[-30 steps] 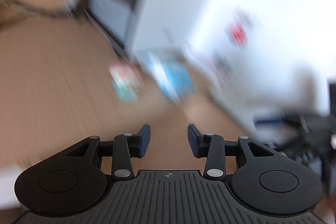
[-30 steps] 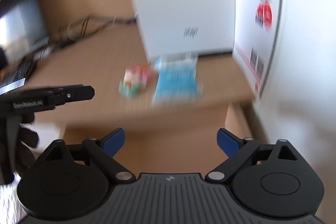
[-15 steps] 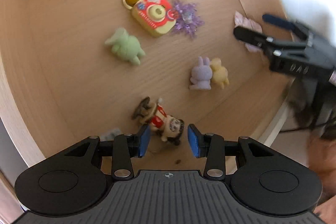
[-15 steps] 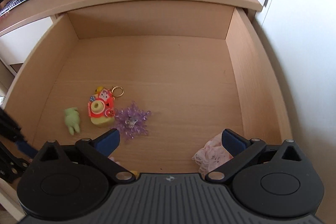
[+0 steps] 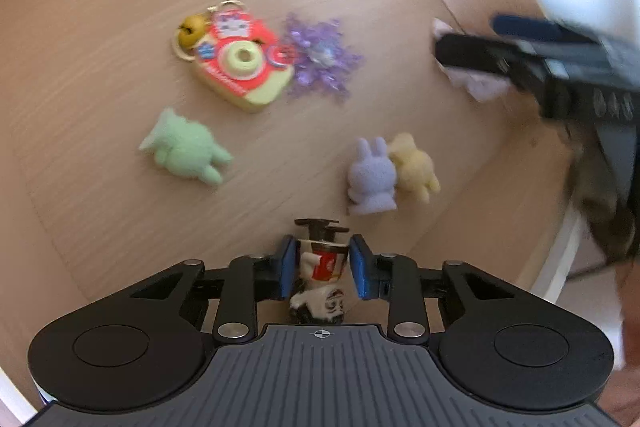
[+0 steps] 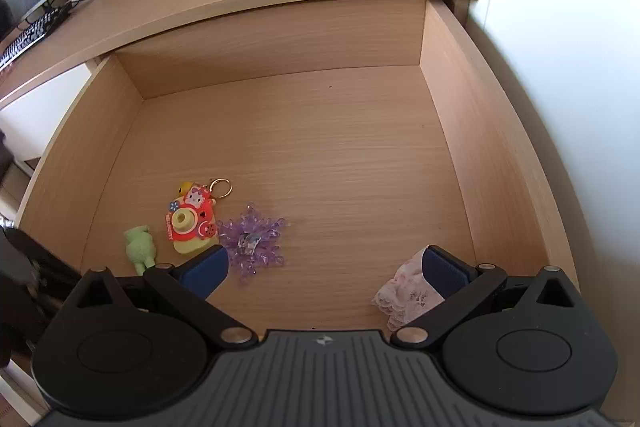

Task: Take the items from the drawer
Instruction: 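Grasp the brown-and-white figure in the drawer with the left tool, then lift the figure with the left tool while the right tool grasps the grey plush toy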

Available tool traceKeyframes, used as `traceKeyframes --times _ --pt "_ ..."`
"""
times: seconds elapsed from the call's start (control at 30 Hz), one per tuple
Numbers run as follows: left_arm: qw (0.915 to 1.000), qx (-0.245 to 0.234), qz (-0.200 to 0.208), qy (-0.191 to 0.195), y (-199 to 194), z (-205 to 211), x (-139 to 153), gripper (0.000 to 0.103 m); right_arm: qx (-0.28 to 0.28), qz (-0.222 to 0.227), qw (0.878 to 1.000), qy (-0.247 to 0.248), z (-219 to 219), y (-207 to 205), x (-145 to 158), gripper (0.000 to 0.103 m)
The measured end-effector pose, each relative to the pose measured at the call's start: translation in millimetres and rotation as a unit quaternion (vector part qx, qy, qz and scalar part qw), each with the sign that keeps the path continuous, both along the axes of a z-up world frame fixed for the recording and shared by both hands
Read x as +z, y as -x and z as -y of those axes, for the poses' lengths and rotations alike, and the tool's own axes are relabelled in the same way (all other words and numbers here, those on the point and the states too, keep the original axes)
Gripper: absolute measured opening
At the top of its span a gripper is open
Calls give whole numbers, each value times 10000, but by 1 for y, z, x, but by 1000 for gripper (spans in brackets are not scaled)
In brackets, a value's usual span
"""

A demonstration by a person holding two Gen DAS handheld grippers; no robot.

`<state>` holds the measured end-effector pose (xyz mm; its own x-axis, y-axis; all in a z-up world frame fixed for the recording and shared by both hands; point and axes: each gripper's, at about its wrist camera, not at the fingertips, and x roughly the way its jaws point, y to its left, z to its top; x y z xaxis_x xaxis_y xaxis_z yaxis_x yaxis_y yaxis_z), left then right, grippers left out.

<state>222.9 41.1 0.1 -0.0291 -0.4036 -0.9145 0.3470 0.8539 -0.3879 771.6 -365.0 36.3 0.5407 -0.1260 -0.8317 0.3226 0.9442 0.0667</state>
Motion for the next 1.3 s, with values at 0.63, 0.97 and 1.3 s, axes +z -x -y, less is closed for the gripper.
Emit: traceKeyframes --times 0.63,0.97,1.3 --pt "9704 866 2017 1006 -20 -104 63 32 1014 -1069 9843 -967 -68 -41 -9 81" --pt "9662 1162 1787 1449 -15 -140 57 32 2051 -2203 9365 -1797 -156 -100 -56 53" --pt "9666 1130 1911 1283 -6 -136 61 32 2147 -1987 9471 -1323 -155 -85 -42 11"
